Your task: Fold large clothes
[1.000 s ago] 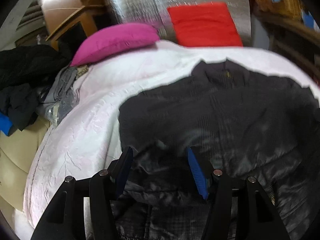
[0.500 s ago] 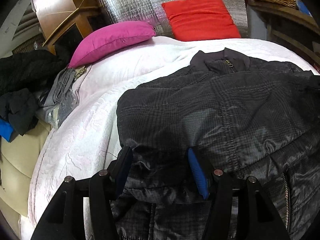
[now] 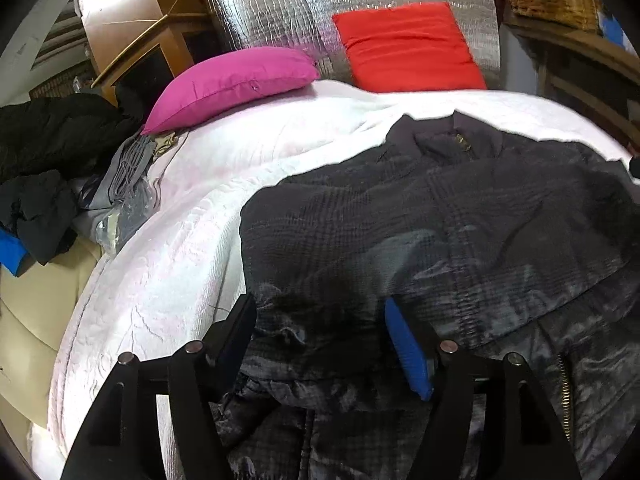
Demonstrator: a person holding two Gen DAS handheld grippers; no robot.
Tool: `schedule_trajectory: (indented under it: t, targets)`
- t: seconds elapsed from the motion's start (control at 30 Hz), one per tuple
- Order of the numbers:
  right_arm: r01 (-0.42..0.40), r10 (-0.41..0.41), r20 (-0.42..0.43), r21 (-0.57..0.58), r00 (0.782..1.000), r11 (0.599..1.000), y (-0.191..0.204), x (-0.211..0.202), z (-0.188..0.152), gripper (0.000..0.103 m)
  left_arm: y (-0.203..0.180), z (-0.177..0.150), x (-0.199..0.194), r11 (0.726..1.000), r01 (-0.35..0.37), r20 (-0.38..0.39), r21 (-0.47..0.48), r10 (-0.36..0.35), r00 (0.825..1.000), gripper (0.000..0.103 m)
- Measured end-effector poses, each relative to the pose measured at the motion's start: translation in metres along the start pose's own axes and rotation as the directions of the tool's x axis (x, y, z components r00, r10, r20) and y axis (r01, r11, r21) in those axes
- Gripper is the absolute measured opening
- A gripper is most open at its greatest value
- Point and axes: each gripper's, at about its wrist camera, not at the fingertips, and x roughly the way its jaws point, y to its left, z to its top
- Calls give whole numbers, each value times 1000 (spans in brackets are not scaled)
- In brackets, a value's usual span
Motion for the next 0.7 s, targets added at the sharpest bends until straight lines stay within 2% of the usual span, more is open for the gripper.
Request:
schedule_trajectory:
  t: [0.1,0.13,0.2,0.3,0.43,0.5,0.57,0.7]
  targets:
    - [4,-2,-54,31,999,1000,-8,9,-4,73,4,2,-14,1000,2,46,-21,-1,999,70]
    - [9,-6,-88,41,996,999,-10,17,-6,73,6,3,-17,1000,0,58,-26,1,998,75]
    - [33,-25,-155,46,988,998,-12,35,-10,73,12,3,-24,999,-8,88,-50,12,996,79]
    - [62,-60,-143,11,988,998,-3,34,-10,73,18,3,-26,998,-15,95,-63,21,995,79]
    - [43,-43,-64,7,997,999,9,19,-6,73,26,3,-21,997,-20,79,-78,26,997,79]
    - [59,-59,-9,-11,998,998,14,11,-2,73,29,3,-19,996,-23,77,-89,30,997,79]
    - [72,-72,12,2,997,997,12,9,0,73,30,3,-18,995,-24,72,-97,31,997,79]
    - [100,-95,-89,55,992,993,-5,30,-1,73,33,4,-16,995,-25,71,-101,33,997,79]
